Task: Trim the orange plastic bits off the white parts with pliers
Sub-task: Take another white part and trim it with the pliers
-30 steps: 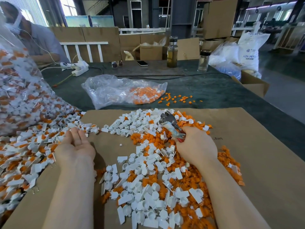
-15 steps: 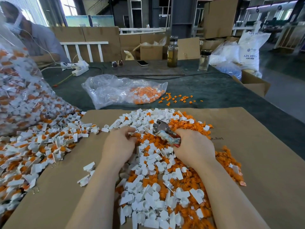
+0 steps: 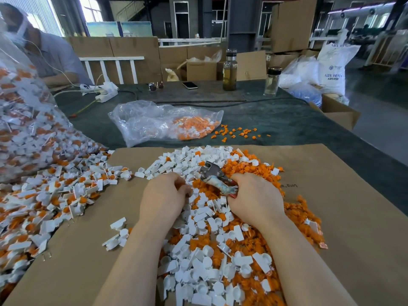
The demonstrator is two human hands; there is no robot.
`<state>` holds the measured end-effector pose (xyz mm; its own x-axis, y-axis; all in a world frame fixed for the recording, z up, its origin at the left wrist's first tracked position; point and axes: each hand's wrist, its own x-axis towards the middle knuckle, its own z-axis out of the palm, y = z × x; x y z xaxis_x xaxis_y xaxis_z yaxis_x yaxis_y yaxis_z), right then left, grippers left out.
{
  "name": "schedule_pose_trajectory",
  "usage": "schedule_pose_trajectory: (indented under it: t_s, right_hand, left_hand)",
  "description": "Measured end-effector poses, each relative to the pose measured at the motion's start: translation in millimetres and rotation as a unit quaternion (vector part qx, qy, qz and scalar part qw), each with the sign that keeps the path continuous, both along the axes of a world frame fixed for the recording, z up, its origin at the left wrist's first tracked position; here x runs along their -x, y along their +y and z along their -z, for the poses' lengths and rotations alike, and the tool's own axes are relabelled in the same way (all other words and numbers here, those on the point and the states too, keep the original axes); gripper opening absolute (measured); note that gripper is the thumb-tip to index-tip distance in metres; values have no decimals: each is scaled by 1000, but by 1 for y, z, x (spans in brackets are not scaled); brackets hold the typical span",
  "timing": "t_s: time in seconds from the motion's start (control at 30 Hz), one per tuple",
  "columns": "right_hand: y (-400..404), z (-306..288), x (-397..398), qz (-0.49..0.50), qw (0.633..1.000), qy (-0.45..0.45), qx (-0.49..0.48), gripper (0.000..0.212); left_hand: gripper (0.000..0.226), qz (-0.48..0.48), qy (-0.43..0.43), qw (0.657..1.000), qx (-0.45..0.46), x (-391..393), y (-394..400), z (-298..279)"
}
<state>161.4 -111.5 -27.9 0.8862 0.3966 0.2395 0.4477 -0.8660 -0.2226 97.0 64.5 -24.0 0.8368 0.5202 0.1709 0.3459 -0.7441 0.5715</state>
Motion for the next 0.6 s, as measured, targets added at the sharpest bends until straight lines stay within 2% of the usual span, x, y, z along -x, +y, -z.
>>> schedule_pose_trajectory:
  t_s: [0.13, 0.27, 0.37, 0.53, 0.6]
  right_hand:
    - [-1, -2, 1, 8, 1000, -6, -17, 15]
    - [-1, -2, 0, 21, 997, -3, -77, 10]
    - [-1, -3, -3, 22, 989, 18, -143, 12]
    - [-1, -9, -2, -26, 960, 57, -274, 15]
    - [-2, -12, -1, -39, 943, 86, -318, 14]
  left_hand:
    - [14, -8, -51, 998, 43, -1, -1, -1]
    - [8, 22, -76, 985, 154, 0, -3, -5]
    - [14, 42, -80, 971, 223, 0, -3, -9]
    - [18, 67, -100, 905, 408, 3, -6, -16]
    - [22, 66, -104, 914, 387, 4, -7, -16]
